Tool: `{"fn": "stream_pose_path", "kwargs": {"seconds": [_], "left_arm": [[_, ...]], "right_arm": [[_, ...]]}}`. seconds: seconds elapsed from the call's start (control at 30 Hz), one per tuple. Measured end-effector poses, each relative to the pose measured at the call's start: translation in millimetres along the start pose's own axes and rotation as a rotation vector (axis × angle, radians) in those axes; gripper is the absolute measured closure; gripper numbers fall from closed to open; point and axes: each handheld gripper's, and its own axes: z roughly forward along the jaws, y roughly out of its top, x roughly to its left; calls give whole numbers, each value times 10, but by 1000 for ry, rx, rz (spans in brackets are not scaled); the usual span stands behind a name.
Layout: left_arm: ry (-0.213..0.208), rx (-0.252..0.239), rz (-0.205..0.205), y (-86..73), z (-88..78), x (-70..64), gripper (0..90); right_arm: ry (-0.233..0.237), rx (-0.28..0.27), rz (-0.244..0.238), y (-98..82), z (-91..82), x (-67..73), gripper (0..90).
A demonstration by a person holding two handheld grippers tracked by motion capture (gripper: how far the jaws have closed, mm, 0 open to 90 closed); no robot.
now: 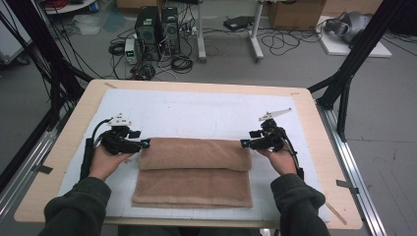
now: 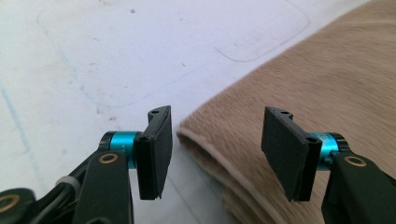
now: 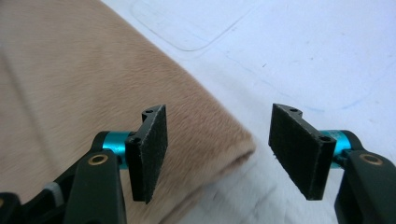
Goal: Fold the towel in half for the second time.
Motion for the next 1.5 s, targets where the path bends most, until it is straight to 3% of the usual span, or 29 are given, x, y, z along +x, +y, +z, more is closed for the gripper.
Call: {"fn": "stream_pose_path", "kwargs": {"seconds": [0.1, 0.17, 0.23, 0.27, 0.3, 0.33, 0.37, 0.4, 0.53, 0.57, 0.8, 0.9, 1.0, 1.07, 1.13, 1.2, 1.3, 1.33, 1.43, 1.5], "left_arm": [[22, 41, -3, -37, 171, 45, 436], [6, 76, -24, -67, 254, 81, 434], [-39, 109, -39, -101, 320, 107, 459], [-35, 101, -36, -107, 316, 106, 481], [-56, 94, -38, -108, 311, 116, 528], [-76, 96, -40, -111, 311, 122, 617], [-71, 99, -35, -109, 310, 117, 645], [-78, 96, -38, -107, 307, 111, 676], [-71, 71, -27, -85, 234, 89, 847], [-72, 57, -33, -79, 212, 90, 849], [-117, -100, -81, -15, -185, 108, 857], [-128, -136, -31, -29, -426, 2, 857], [-150, -185, 30, -162, -738, -184, 857], [-217, -227, 45, -311, -958, -328, 854], [-258, -218, 89, -453, -1125, -454, 831], [-300, -226, 88, -546, -1230, -504, 698], [-321, -233, 91, -582, -1275, -529, 622], [-314, -234, 89, -572, -1250, -530, 606], [-261, -210, 100, -533, -1086, -511, 576], [-229, -192, 97, -522, -929, -482, 570]], "right_arm": [[-6, 38, 11, 25, 171, -36, 343], [-2, 71, 19, 4, 257, -83, 353], [20, 107, 49, -27, 330, -122, 382], [35, 120, 50, -40, 364, -134, 403], [30, 115, 42, -46, 372, -126, 478], [61, 116, 36, -44, 372, -125, 598], [89, 127, 34, -43, 385, -109, 629], [75, 133, 15, -36, 390, -88, 714], [86, 130, -19, -7, 331, -52, 812], [87, 119, -17, -2, 297, -46, 817], [113, -38, -43, 76, -113, 59, 823], [144, -102, -75, 87, -334, 203, 823], [165, -141, -143, 12, -562, 465, 823], [187, -141, -204, -103, -705, 659, 808], [248, -158, -232, -239, -842, 821, 752], [288, -181, -239, -343, -947, 917, 678], [296, -185, -238, -399, -990, 954, 645], [276, -178, -241, -392, -967, 940, 623], [196, -127, -254, -355, -798, 855, 573], [166, -88, -261, -344, -643, 788, 566]]}}
